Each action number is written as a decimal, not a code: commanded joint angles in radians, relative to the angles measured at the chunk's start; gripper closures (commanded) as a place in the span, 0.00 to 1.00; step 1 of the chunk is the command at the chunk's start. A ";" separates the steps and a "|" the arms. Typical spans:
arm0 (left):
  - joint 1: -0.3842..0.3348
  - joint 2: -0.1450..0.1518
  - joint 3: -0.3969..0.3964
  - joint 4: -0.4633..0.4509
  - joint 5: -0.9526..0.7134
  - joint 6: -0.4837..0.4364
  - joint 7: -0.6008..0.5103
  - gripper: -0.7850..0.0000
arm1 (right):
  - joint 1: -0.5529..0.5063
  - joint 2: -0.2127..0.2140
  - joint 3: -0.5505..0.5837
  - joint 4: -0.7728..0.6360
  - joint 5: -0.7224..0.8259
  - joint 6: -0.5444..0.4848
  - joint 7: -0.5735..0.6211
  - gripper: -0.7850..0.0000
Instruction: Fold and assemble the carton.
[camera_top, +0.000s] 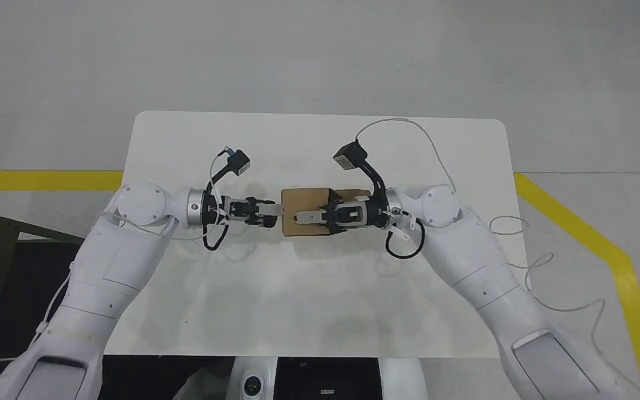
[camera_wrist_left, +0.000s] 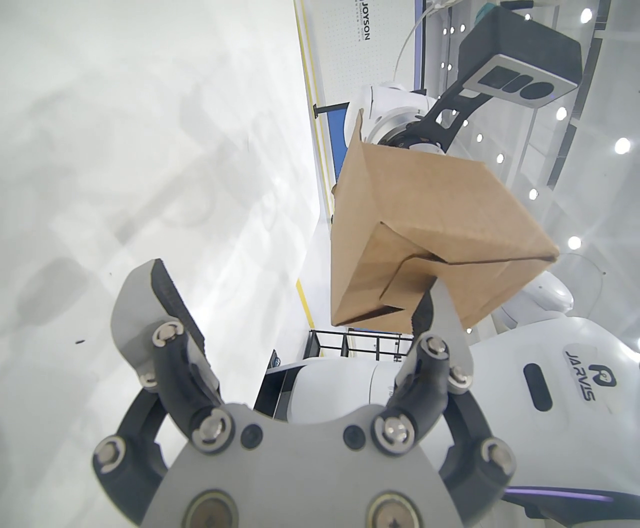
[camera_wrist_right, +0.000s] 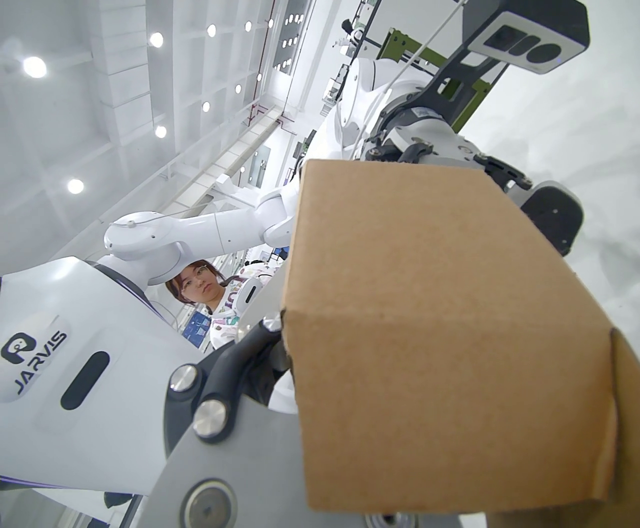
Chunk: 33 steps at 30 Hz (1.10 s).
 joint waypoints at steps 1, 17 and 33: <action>0.001 0.000 0.002 -0.002 0.000 0.000 -0.001 0.00 | 0.002 -0.001 -0.003 0.002 0.001 0.000 0.000 1.00; 0.001 -0.004 0.014 -0.009 -0.015 0.007 -0.010 0.00 | 0.008 -0.008 -0.013 0.021 0.008 -0.003 -0.003 1.00; -0.003 -0.007 0.023 -0.007 -0.020 0.007 -0.014 0.00 | 0.009 -0.009 -0.014 0.025 0.014 0.000 0.000 1.00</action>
